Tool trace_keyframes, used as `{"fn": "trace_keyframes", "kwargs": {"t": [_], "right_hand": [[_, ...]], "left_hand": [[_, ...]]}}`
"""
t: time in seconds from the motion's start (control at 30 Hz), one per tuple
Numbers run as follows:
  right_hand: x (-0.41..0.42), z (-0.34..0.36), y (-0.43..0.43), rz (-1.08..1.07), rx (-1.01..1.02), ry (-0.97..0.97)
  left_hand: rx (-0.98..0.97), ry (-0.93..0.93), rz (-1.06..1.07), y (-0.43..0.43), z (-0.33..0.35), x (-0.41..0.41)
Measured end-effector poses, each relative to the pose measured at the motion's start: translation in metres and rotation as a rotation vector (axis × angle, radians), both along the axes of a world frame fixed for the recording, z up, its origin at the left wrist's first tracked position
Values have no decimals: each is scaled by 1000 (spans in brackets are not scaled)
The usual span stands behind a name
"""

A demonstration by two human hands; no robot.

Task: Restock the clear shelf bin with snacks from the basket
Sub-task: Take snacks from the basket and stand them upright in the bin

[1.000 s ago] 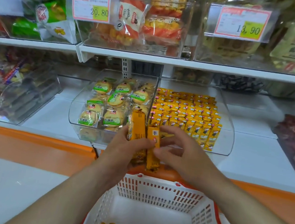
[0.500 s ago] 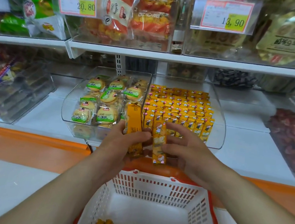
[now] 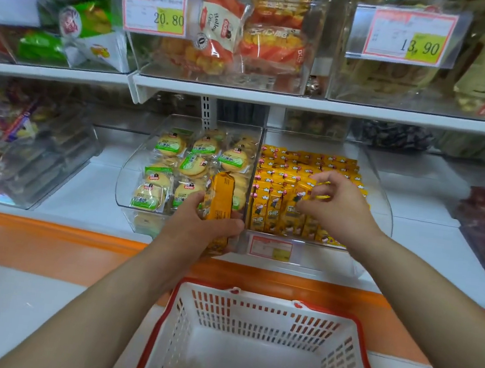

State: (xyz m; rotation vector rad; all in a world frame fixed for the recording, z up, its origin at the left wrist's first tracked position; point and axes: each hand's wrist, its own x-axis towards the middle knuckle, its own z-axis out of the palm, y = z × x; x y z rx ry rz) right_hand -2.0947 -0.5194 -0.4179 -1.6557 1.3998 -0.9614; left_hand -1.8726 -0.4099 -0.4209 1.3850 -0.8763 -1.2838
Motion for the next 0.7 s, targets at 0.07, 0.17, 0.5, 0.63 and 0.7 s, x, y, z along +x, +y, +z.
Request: {"fn": "trace_keyframes", "kwargs": {"t": [0.07, 0.17, 0.5, 0.63, 0.7], "right_hand": [[8, -8, -14, 4, -83, 168], [22, -25, -31, 43, -127, 304], [39, -54, -34, 62, -65, 481], [17, -26, -9, 103, -114, 526], [2, -11, 12, 151, -160, 457]], "left_hand": [[0, -29, 0, -1, -2, 4], [-7, -53, -7, -2, -4, 7], [-13, -78, -46, -5, -6, 1], [-18, -83, -69, -5, -8, -5], [-5, -96, -84, -5, -8, -11]]}}
